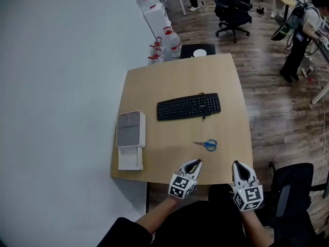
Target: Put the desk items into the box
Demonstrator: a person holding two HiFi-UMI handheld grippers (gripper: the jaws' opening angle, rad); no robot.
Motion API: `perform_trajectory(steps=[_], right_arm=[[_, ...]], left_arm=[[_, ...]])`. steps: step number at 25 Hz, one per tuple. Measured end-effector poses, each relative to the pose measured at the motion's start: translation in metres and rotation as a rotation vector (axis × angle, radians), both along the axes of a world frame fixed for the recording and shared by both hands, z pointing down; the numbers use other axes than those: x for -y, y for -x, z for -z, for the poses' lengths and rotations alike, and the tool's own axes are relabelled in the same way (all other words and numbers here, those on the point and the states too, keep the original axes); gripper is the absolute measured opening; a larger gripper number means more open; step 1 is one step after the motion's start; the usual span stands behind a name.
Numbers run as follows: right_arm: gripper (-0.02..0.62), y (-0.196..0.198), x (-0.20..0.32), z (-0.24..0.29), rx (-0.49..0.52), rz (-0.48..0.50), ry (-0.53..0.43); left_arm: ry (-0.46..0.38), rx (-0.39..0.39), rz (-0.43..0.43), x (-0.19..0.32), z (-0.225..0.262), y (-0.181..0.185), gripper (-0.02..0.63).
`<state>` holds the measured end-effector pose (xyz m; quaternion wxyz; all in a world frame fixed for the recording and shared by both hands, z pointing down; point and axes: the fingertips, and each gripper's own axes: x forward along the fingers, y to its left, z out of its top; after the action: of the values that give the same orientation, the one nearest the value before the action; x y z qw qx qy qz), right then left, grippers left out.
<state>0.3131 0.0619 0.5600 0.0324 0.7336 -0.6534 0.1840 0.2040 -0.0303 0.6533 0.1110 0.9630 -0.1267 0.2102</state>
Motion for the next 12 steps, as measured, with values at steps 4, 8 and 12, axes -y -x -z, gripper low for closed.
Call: perform_trajectory(steps=[4,8,12], right_arm=[[0.060,-0.029,0.021,-0.020,0.038,-0.016,0.023],[0.060,-0.052,0.031,-0.039,0.076,-0.020,0.052],[0.060,-0.066,0.038,-0.055,0.103,-0.002,0.075]], left_arm=[[0.001,0.105,-0.060,0.022,-0.037,-0.027,0.017],[-0.004,0.197,-0.176,0.026,-0.072,-0.055,0.018],[-0.041,0.313,-0.325,0.024,-0.110,-0.079,0.018]])
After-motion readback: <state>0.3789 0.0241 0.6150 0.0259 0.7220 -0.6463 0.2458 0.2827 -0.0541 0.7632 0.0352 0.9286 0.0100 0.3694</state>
